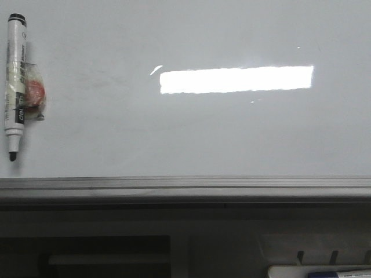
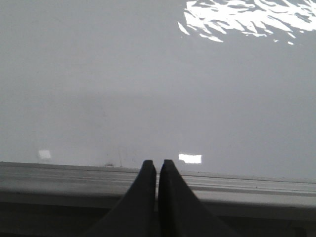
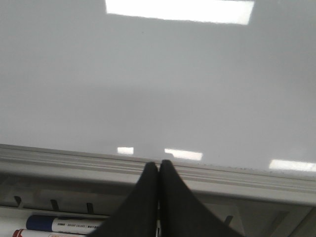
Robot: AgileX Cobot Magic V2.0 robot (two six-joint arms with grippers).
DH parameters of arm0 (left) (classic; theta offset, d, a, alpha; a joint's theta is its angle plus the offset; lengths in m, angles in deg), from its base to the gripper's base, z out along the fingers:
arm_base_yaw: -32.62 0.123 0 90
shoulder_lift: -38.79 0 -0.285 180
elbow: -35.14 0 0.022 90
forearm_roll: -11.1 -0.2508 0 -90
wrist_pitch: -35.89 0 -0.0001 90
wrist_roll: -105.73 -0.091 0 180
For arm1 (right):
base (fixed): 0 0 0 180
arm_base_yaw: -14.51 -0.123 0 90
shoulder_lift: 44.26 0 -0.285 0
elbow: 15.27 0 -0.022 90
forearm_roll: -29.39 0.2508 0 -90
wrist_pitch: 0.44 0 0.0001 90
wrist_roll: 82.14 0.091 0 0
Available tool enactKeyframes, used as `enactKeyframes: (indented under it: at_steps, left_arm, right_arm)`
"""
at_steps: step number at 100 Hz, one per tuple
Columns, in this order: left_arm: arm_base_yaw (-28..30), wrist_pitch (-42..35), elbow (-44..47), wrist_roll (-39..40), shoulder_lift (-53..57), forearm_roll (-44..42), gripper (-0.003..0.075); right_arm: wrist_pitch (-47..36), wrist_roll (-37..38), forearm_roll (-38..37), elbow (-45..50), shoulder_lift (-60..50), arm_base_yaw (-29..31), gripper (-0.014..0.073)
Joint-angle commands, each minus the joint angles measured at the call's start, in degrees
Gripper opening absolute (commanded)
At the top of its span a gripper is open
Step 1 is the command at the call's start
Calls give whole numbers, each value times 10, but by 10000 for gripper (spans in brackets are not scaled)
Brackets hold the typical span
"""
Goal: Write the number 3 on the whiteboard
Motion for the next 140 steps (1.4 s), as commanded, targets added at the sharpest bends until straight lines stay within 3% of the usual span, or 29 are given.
enactKeyframes:
  at_steps: [1,37,60,80,91,110,123,140]
  left_arm:
    - [-2,-30,7,5,14,0,-20]
    - [-2,-35,7,5,14,-1,-20]
    - [-2,-109,7,5,14,-1,-20]
    - [-2,-218,7,5,14,-1,-20]
    - [-2,-228,7,5,14,-1,-20]
    - [-2,-249,7,5,14,-1,-20]
    - [-2,-260,7,5,14,-1,-20]
    - [-2,-285,7,5,14,7,-21]
  right_arm:
    - [-15,-2,0,17,-7,4,-41]
    - [-15,-2,0,17,-7,4,-41]
    - [-17,-2,0,17,-7,4,-41]
    - [-150,-2,0,17,-7,4,-41]
    - [-244,-2,0,17,-7,4,-41]
    - [-333,-2,0,17,-7,4,-41]
    - [-347,-2,0,17,-7,4,-41]
    - [-301,-2,9,14,-7,4,-41]
